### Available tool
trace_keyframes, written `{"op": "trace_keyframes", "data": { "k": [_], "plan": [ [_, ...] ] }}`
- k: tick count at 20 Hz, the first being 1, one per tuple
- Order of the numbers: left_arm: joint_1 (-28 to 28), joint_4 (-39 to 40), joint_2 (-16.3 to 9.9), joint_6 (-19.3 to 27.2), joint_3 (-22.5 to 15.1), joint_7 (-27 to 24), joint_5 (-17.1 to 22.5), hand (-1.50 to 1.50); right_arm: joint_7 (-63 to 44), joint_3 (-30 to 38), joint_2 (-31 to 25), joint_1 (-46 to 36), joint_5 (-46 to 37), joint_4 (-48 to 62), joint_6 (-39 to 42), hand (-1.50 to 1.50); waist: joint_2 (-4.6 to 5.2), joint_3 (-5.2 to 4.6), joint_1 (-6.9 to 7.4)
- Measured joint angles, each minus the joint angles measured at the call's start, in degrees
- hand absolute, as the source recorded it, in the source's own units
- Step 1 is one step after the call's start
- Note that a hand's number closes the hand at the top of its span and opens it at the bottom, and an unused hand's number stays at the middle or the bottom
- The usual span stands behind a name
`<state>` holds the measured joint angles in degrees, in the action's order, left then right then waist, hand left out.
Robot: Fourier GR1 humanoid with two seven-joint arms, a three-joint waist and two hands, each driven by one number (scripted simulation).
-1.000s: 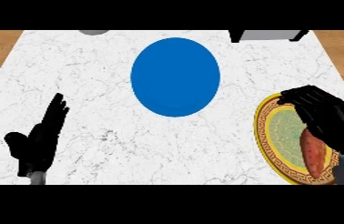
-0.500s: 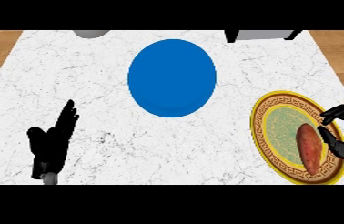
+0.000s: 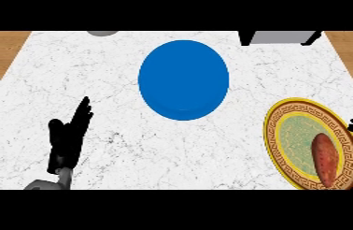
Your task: Pick the sweet potato from the plate and place it in the plate
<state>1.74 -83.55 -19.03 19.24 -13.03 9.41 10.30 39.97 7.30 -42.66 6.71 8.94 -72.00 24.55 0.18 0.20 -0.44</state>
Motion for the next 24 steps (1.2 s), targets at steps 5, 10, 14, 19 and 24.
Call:
{"op": "trace_keyframes", "data": {
  "k": [5,10,14,19,24],
  "plan": [
    [1.4,0.3,0.9,0.5,-0.4,1.4,-1.0,0.0,2.2,-0.9,-5.7,-1.2,-9.7,1.1,-3.8,-1.5,-0.09,-0.11,0.43],
    [1.0,1.0,1.4,-0.2,0.0,0.3,-1.4,0.0,-0.6,-3.3,-10.8,-2.9,-15.9,-0.3,-1.9,-1.5,-0.14,-0.22,0.69],
    [1.4,1.4,1.6,-0.6,0.3,0.8,-1.8,0.0,-4.1,-6.9,-13.1,-4.9,-20.3,-0.8,1.3,-1.5,-0.09,-0.23,0.94],
    [1.8,1.6,3.0,-0.5,0.7,1.3,-3.1,0.0,-6.5,-9.7,-12.5,-6.8,-25.5,-0.5,3.8,-1.5,-0.13,-0.2,0.74],
    [1.2,0.7,3.3,-1.9,2.0,1.7,-3.9,0.0,-8.4,-11.0,-9.3,-9.1,-30.3,1.2,5.1,-1.5,-0.17,-0.21,0.7]
  ]
}}
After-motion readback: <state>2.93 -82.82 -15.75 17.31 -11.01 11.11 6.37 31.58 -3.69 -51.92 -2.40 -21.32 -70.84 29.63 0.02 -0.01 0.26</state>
